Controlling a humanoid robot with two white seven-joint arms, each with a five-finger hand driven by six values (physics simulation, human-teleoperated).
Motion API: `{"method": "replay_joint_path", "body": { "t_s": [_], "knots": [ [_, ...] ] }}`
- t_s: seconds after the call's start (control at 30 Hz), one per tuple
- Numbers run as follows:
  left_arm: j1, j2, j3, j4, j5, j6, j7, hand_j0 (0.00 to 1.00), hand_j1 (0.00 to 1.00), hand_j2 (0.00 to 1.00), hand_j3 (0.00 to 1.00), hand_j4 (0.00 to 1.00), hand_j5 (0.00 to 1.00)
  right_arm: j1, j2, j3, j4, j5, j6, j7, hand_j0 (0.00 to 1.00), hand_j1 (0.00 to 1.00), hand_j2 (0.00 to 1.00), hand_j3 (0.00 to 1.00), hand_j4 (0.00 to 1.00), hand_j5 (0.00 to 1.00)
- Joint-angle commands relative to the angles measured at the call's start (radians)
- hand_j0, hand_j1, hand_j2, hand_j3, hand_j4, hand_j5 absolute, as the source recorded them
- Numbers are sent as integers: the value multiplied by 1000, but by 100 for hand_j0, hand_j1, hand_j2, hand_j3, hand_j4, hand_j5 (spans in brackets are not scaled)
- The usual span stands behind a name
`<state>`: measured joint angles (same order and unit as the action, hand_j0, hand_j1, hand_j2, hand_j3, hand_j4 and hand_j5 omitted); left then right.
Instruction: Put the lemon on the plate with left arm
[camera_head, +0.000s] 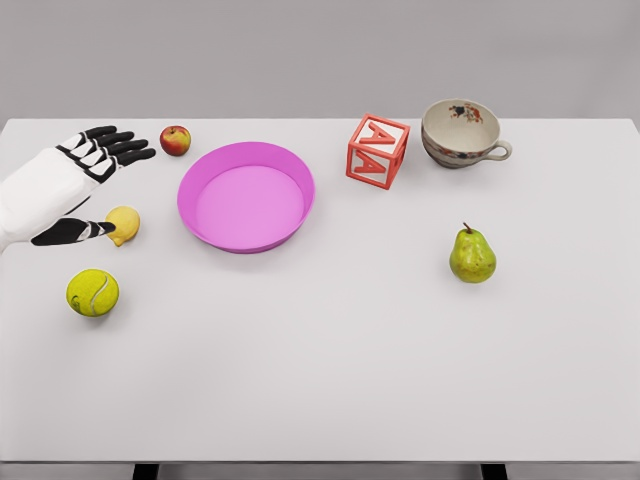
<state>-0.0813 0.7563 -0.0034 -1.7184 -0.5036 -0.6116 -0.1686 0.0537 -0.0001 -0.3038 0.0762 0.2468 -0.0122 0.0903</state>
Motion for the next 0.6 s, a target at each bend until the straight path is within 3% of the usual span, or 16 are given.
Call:
{"method": "replay_joint_path", "body": {
  "t_s": [0.0, 0.27, 0.3, 0.33, 0.43, 0.57],
  "knots": [
    [0, -2, -1, 0, 5, 1, 1, 100, 100, 100, 100, 100, 100, 0, 0, 0, -1, 0, 0, 0, 100, 100, 100, 100, 100, 100],
    [-26, 8, 8, 34, 14, 1, 0, 100, 100, 100, 100, 100, 100, 0, 0, 0, 1, 0, 0, 0, 100, 100, 100, 100, 100, 100],
    [-49, 9, -3, 100, 13, 1, -5, 100, 100, 100, 100, 100, 100, 0, 0, 0, 1, -1, 0, 0, 100, 100, 100, 100, 100, 100],
    [-71, 9, -9, 138, 10, 1, -51, 100, 100, 100, 100, 100, 100, 0, 0, 0, 1, 0, 0, 0, 100, 100, 100, 100, 100, 100],
    [-175, -2, -21, 232, 16, 1, -423, 100, 100, 100, 100, 100, 100, 0, 0, 0, 1, 0, 0, 0, 100, 100, 100, 100, 100, 100],
    [-331, -14, -130, 375, 16, 1, -442, 100, 100, 100, 100, 100, 100, 0, 0, 0, 0, 0, 0, 0, 100, 100, 100, 100, 100, 100]
  ]
}}
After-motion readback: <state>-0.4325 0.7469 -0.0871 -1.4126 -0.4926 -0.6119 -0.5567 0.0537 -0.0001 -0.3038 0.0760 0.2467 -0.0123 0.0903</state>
